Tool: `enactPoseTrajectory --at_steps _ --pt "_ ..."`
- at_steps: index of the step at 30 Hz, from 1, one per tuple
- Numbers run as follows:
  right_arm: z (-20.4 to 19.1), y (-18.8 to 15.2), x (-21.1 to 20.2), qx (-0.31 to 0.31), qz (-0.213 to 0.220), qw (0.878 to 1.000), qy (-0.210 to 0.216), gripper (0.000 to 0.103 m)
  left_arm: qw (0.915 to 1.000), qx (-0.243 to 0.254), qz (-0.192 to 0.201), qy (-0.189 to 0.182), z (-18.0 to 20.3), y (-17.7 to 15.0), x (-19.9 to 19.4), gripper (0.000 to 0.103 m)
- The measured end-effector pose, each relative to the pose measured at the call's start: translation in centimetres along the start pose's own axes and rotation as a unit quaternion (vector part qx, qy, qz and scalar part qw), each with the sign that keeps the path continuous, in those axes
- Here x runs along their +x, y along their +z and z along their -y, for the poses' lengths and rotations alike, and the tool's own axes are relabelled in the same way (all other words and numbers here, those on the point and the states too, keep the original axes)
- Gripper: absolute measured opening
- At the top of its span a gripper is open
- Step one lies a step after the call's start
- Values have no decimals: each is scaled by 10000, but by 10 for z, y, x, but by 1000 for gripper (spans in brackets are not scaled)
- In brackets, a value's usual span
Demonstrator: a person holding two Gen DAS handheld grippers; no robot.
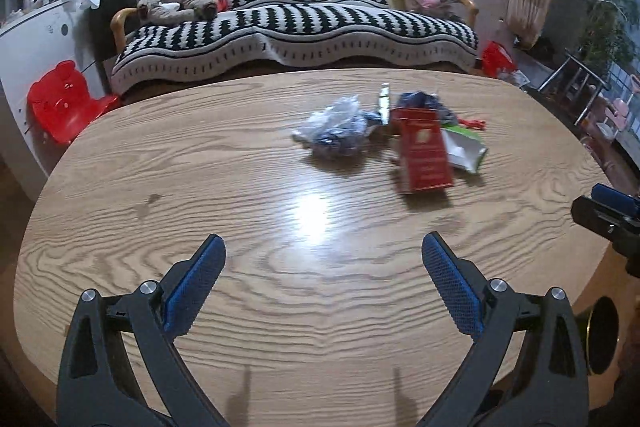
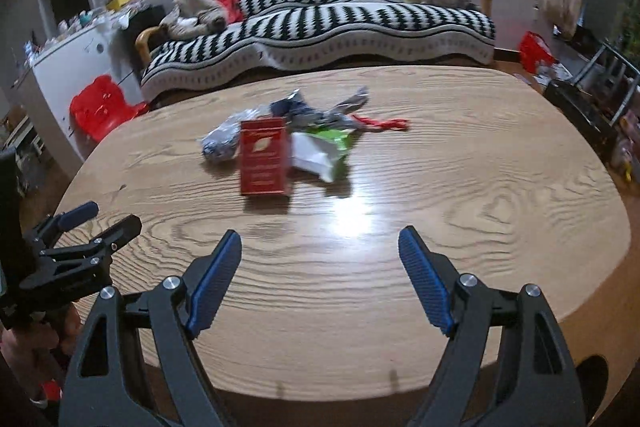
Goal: Collect trash
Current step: 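Return both tools to the table, then grasp the crumpled foil ball with the left tool while the right tool grasps the red cigarette box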
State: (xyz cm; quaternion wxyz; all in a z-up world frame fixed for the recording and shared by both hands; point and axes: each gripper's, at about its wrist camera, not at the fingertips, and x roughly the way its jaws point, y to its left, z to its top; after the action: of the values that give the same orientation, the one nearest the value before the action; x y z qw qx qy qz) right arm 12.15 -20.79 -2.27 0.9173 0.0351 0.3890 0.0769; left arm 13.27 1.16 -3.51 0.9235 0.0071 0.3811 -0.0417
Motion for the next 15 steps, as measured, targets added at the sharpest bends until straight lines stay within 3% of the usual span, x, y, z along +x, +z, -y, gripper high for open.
enactPoseTrajectory --at_steps 15 --pt "-45 24 107 -211 -333 9991 -132 78 9990 -238 -369 22 -35 8 76 96"
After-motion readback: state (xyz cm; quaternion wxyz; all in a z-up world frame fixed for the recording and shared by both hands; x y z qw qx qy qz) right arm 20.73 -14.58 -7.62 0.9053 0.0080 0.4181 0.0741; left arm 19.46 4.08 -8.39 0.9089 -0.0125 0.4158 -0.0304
